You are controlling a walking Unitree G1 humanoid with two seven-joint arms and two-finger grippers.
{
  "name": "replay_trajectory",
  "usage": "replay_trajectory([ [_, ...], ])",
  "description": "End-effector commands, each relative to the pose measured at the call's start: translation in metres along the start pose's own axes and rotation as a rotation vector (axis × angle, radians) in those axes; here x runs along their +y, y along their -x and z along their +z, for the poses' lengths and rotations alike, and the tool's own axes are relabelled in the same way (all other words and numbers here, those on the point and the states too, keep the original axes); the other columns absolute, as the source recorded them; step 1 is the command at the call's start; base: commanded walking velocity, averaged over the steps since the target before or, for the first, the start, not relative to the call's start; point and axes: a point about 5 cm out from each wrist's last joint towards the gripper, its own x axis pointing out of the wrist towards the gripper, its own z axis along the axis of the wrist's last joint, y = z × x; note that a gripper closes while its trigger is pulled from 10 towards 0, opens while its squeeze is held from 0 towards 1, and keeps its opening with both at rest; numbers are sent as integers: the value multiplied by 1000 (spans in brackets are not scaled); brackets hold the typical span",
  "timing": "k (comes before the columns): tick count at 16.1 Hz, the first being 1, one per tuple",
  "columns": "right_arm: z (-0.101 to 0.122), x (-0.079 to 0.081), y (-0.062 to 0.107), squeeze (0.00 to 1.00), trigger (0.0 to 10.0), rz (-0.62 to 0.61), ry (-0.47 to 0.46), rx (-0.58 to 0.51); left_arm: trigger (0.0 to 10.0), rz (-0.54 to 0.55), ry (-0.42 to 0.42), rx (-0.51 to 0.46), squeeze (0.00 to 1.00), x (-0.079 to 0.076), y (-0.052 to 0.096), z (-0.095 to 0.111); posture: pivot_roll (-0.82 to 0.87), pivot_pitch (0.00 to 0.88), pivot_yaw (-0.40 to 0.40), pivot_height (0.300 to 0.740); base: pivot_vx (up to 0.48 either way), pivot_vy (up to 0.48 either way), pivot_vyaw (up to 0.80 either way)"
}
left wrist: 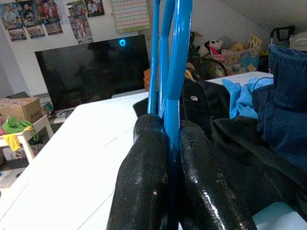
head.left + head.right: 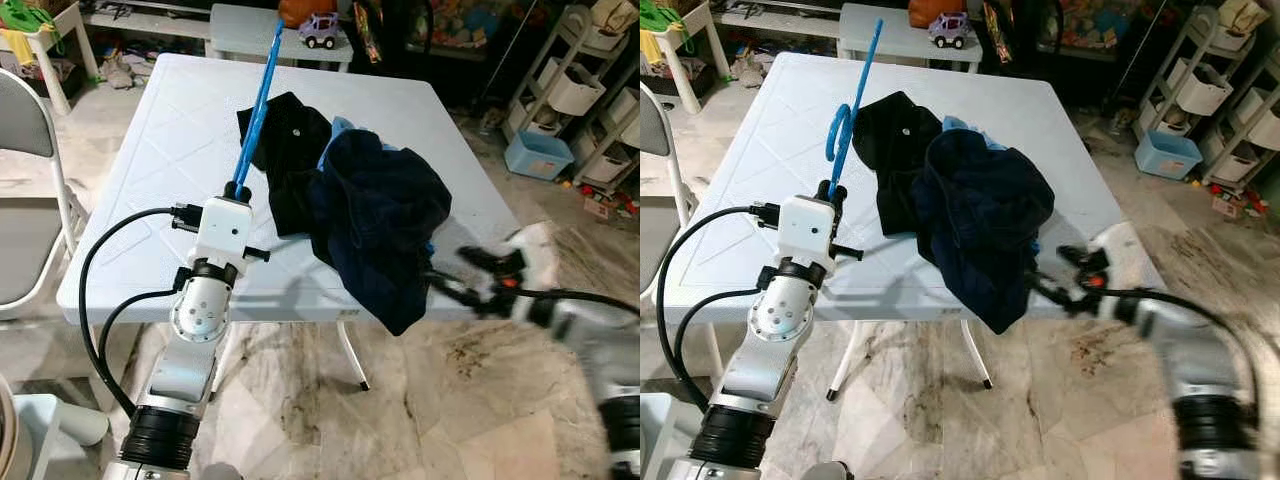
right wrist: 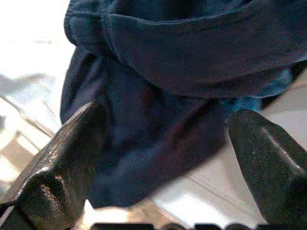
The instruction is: Hang hanger
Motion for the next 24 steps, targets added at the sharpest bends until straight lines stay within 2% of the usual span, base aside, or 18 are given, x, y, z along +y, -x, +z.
replay_trajectory([
  [1,-3,0,0,161,10000,-25,-28,8,10000,-12,40,254,0,-3,19,-44,371,129,-198,740,0,0,0],
  [3,-14,13,-15,51,10000,7,-47,33,10000,-51,106,348,0,-3,19,-45,381,139,-202,740,0,0,0],
  [4,-20,20,-22,27,10000,23,-61,44,10000,-72,96,319,0,0,15,-35,385,140,-201,740,0,0,0],
  [6,-32,29,-33,8,10000,42,-96,72,10000,-42,54,226,0,14,4,-14,399,141,-198,740,0,0,0],
  [8,-39,37,-40,0,10000,55,-119,82,10000,-21,60,226,0,20,-1,-3,402,141,-194,740,0,0,0],
  [9,-42,40,-45,0,10000,58,-123,93,10000,-25,43,226,0,21,-1,-1,403,140,-192,740,0,0,0],
  [11,-50,48,-59,0,10000,47,-119,127,10000,-75,-59,219,0,21,-1,1,408,137,-188,740,0,0,0],
  [14,-54,56,-81,0,10000,-28,-114,145,10000,-58,-153,140,0,30,-8,9,413,136,-185,740,0,0,0],
  [15,-55,59,-88,0,10000,-54,-119,151,10000,-45,-167,122,0,32,-9,12,413,136,-184,740,0,0,0],
  [17,-55,71,-108,0,10000,-74,-132,155,10000,-47,-160,98,0,25,-9,17,411,135,-177,740,0,0,0],
  [18,-52,69,-114,0,10000,-122,-130,149,10000,-55,-152,100,0,21,-8,17,410,135,-176,740,0,0,0],
  [20,-30,58,-125,0,10000,-271,-113,69,10000,-69,-139,94,0,15,-8,15,407,134,-170,740,0,0,0],
  [21,-4,43,-127,0,10000,-403,-159,-37,10000,-78,-132,92,0,12,-8,15,406,131,-167,740,0,0,0],
  [22,9,36,-127,0,10000,-448,-181,-93,10000,-78,-129,91,0,12,-9,15,404,130,-165,740,0,0,0],
  [23,36,24,-125,0,10000,-516,-223,-204,10000,-78,-125,83,0,11,-10,16,403,127,-165,740,0,0,0],
  [24,60,18,-122,0,10000,-537,-211,-301,10000,-79,-118,70,0,10,-12,19,402,125,-166,740,0,0,0],
])
